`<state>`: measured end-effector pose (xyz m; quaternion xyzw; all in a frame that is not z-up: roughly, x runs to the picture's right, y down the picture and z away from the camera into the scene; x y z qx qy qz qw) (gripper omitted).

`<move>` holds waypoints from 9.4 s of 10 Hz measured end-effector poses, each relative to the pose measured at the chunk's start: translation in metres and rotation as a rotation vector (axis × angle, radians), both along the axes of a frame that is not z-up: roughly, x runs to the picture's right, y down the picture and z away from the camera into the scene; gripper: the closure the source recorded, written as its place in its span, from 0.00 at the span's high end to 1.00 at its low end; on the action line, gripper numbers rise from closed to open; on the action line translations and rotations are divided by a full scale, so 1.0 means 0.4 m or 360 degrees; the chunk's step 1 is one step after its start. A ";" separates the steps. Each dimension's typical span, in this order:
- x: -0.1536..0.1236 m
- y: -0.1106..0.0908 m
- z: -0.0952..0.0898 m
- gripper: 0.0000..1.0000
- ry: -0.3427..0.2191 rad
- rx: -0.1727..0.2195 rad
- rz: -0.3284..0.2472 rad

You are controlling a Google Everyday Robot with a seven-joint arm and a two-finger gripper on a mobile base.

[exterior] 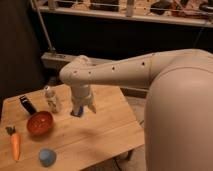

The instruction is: Place the ceramic cup over the eraser

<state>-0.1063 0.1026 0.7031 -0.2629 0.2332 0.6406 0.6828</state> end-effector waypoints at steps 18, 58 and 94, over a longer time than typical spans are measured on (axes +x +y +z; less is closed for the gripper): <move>-0.482 0.358 -0.171 0.65 -0.0858 0.0036 -0.1184; -0.611 0.122 -0.222 0.00 -0.1085 0.0323 -0.1287; -0.848 -0.229 0.124 0.00 -0.0839 0.0130 -0.1000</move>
